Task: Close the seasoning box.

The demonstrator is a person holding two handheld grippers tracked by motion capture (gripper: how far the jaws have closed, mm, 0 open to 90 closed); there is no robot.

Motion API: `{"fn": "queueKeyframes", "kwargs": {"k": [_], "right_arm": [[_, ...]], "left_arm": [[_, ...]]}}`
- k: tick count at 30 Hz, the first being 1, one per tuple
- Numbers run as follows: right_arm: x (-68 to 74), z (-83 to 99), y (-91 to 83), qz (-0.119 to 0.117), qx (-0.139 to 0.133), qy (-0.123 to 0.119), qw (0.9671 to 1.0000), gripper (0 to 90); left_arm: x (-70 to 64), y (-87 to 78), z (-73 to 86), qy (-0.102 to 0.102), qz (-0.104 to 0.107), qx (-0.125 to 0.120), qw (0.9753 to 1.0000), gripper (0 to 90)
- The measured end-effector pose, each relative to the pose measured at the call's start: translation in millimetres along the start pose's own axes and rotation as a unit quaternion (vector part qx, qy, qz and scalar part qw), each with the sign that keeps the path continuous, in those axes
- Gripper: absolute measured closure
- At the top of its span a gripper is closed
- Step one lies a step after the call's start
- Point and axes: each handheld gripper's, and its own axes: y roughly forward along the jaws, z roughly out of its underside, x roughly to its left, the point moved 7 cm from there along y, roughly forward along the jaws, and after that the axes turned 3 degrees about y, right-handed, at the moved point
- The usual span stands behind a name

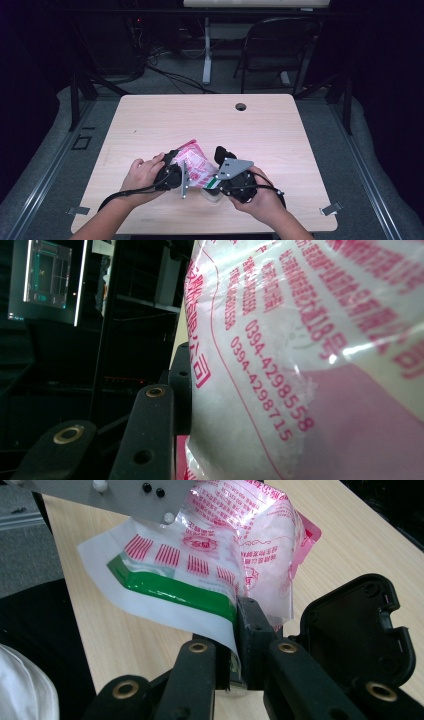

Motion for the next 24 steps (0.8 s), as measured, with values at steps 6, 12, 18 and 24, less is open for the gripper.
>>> {"fn": "queueKeyframes", "kwargs": {"k": [6,12,18,24], "right_arm": [[-2.1,1.5,1.4,-0.006,-0.005,0.023,0.9997,87.9],[-4.3,3.8,2.8,-0.01,-0.009,0.037,0.9992,89.7],[-5.3,6.5,4.0,-0.013,-0.018,0.05,0.9985,89.9],[-6.0,10.1,5.6,-0.017,-0.023,0.058,0.9979,89.9]], "left_arm": [[-0.5,-0.2,0.1,0.005,-0.002,0.001,1.0,65.0],[0.0,-1.3,-0.1,0.012,-0.005,0.003,0.9999,65.3],[0.6,-2.0,-0.9,0.022,-0.017,0.004,0.9996,65.5],[1.3,-3.7,-2.0,0.038,-0.03,0.005,0.9988,65.7]]}}
